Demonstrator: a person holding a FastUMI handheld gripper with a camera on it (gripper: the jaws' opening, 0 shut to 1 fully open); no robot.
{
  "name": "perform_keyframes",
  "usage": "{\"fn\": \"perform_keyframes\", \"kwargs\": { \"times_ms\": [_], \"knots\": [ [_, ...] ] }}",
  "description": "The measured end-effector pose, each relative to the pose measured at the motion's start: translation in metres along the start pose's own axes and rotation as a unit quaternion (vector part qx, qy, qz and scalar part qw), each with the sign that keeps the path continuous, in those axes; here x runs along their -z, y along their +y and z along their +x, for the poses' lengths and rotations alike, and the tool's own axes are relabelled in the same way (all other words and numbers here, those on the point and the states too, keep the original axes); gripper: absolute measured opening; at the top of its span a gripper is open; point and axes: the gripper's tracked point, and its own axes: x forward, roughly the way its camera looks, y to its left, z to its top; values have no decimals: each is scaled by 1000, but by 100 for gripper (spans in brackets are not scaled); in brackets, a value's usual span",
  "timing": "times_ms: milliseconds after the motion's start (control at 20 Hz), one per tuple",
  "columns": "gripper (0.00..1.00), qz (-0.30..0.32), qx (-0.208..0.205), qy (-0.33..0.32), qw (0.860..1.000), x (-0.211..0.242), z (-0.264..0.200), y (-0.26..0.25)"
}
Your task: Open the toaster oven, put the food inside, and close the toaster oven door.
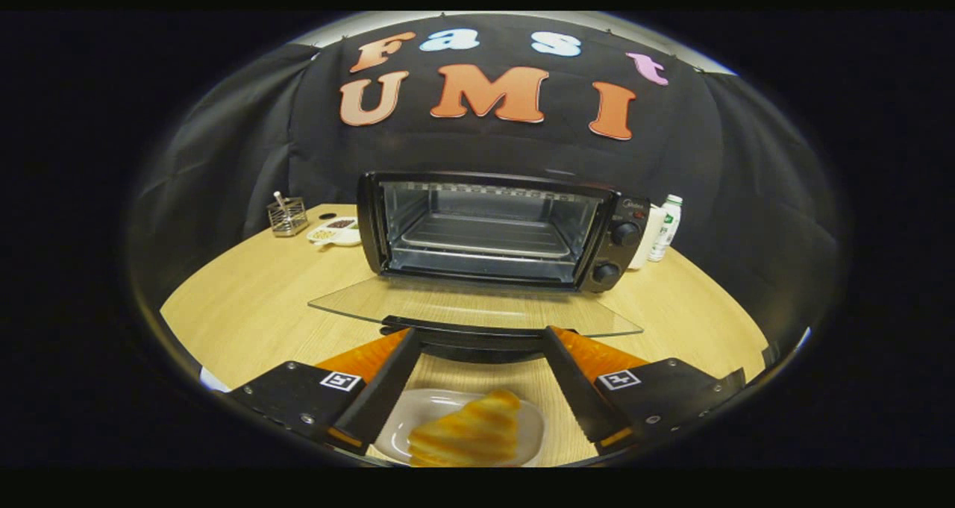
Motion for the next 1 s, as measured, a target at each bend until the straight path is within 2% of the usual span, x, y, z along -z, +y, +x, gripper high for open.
{"fn": "perform_keyframes", "kwargs": {
  "times_ms": [350,550,850,1000],
  "knots": [
    [99,42,-23,53,997,24,6,3],
    [99,65,-21,78,995,40,15,-2],
    [99,81,-41,60,994,31,-2,2],
    [99,80,-35,41,995,28,-19,0]
  ]
}}
